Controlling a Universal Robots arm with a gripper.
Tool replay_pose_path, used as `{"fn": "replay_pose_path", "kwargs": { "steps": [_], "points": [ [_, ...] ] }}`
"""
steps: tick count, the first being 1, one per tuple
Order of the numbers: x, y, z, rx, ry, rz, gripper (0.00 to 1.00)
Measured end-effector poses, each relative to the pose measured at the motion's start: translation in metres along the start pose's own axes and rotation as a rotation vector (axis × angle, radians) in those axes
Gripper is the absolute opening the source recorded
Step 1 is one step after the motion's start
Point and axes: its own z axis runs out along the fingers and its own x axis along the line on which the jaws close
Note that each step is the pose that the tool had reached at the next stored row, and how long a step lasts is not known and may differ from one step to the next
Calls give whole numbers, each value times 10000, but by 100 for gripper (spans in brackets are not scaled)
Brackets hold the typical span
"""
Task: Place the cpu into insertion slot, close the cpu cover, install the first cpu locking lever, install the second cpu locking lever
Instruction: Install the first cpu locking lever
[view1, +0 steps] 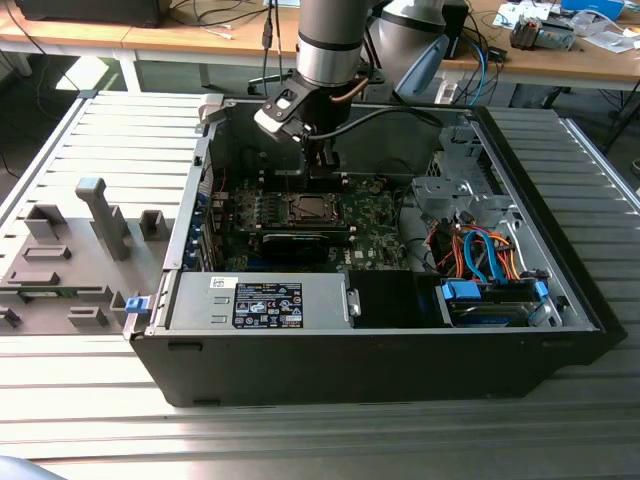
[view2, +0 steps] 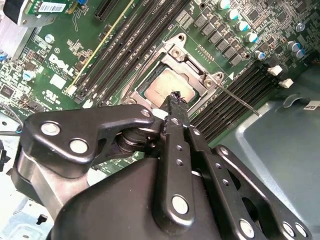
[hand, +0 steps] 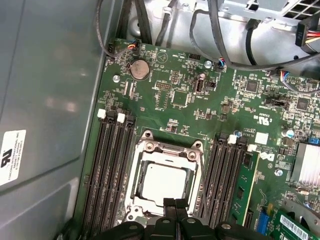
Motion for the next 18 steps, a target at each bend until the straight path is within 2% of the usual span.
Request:
{"fn": "replay_pose_path", "kwargs": {
  "steps": [18],
  "points": [
    [0, 0, 0, -8, -26, -706, 11]
  ]
}}
